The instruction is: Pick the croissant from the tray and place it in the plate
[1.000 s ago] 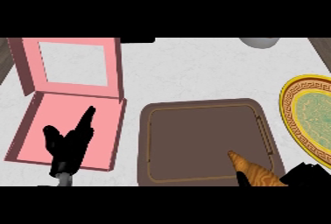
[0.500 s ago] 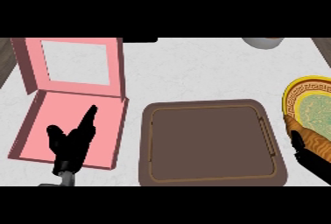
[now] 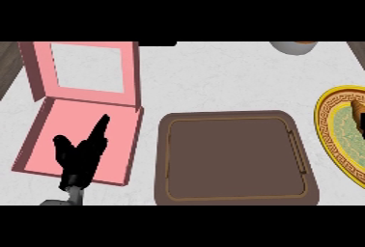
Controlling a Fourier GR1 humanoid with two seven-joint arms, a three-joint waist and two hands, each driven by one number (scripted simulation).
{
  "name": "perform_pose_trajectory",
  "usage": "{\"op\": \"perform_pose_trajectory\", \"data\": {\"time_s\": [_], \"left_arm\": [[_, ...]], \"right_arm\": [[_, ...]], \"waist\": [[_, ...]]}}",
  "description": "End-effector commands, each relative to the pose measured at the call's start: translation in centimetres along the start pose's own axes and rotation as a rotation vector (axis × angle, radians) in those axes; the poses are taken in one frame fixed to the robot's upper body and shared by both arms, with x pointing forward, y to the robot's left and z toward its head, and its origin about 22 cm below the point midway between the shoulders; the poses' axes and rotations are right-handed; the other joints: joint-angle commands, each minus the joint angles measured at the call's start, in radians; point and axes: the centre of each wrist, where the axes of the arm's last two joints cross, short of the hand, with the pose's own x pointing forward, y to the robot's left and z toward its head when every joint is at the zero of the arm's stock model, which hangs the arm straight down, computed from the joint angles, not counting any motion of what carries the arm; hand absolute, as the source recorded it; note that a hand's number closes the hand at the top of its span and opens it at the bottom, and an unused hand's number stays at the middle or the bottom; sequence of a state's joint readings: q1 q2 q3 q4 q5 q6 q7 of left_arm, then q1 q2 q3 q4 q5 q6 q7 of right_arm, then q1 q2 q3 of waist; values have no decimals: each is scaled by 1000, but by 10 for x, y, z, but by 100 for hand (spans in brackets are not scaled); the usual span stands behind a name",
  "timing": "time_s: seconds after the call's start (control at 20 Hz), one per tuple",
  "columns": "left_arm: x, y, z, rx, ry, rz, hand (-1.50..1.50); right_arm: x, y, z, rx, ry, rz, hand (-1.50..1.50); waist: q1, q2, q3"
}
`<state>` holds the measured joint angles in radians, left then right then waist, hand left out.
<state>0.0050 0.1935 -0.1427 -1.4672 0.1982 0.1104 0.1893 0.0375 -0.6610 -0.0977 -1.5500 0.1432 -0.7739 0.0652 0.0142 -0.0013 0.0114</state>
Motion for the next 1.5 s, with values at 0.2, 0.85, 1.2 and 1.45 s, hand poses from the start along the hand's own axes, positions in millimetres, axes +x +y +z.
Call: {"op": "perform_pose_trajectory", "data": {"time_s": [0.2,0.85,1.2,1.45], "left_arm": [[-3,6,-4,-21,50,-6,0],[4,-13,-16,-22,43,1,0],[-14,-6,2,-24,58,13,0],[-19,-3,-1,4,46,2,0]], "right_arm": [[-65,-20,-58,135,220,104,150],[-107,30,-54,302,76,-172,-150],[-129,-22,-80,153,162,-367,-150],[-150,-63,-76,250,194,-453,-150]], "waist": [[25,16,-9],[14,18,-5],[11,13,-7],[-4,8,-9]]}}
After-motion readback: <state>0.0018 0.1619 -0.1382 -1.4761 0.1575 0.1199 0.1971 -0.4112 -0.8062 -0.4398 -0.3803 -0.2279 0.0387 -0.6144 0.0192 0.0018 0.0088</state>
